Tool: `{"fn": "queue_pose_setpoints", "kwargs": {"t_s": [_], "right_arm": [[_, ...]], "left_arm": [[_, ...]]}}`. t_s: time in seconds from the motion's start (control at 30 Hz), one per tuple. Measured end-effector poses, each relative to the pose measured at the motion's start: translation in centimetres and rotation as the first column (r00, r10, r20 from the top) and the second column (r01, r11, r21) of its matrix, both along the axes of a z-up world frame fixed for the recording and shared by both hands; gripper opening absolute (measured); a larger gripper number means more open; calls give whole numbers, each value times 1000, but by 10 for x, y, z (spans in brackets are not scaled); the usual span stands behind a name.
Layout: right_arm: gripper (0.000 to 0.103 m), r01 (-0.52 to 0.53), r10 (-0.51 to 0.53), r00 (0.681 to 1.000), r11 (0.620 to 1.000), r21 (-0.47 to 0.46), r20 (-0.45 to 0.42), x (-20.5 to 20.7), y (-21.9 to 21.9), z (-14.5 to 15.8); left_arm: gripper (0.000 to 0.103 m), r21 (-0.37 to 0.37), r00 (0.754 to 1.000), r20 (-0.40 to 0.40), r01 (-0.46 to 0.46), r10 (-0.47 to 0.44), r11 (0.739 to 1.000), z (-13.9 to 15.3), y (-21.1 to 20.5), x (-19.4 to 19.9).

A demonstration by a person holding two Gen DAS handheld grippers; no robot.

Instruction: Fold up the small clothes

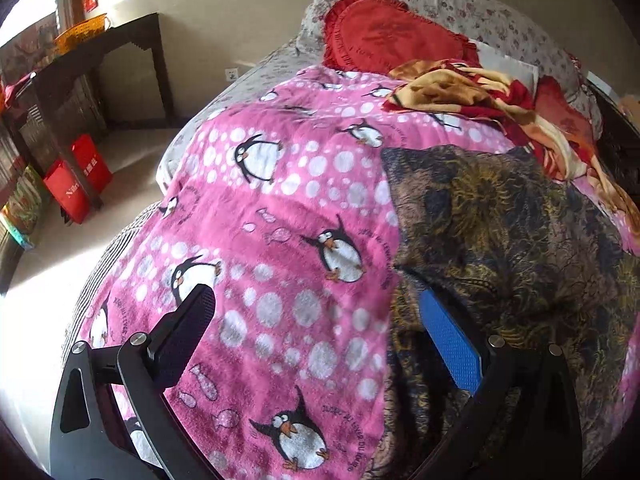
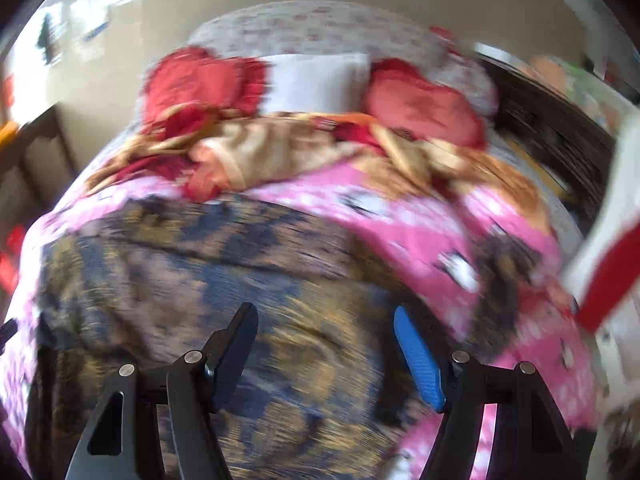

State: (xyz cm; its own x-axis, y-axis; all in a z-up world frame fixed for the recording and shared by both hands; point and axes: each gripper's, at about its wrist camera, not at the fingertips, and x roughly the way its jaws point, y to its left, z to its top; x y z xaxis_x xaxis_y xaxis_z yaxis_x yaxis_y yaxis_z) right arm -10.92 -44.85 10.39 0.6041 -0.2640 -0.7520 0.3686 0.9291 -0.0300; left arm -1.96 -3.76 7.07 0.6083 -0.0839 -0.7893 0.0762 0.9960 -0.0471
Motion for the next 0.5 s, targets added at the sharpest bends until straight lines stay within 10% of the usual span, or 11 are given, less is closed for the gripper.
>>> {"fn": "queue_pose_setpoints", "kwargs": {"t_s": [0.3, 0.33, 0.37, 0.4, 0.5], "right_arm": [[68, 63, -74, 997, 958, 282, 30, -14, -58, -34], [58, 27, -27, 1000, 956, 293, -3, -4, -54, -40], [19, 11, -1, 999, 956, 294, -34, -2, -53, -45], [8, -12, 32, 997, 957, 290, -65, 4, -49, -47], [4, -71, 71, 997, 965, 253, 11, -4, -43, -26]], "left_arm": [[103, 46, 987, -78, 143, -139, 989, -29, -56, 8], [103, 75, 986, -94, 144, -137, 987, -35, -58, 11], [103, 96, 984, -111, 147, -136, 984, -42, -59, 14], [103, 110, 983, -127, 147, -133, 983, -47, -58, 15], [103, 105, 982, -140, 138, -123, 985, -57, -49, 18]]}}
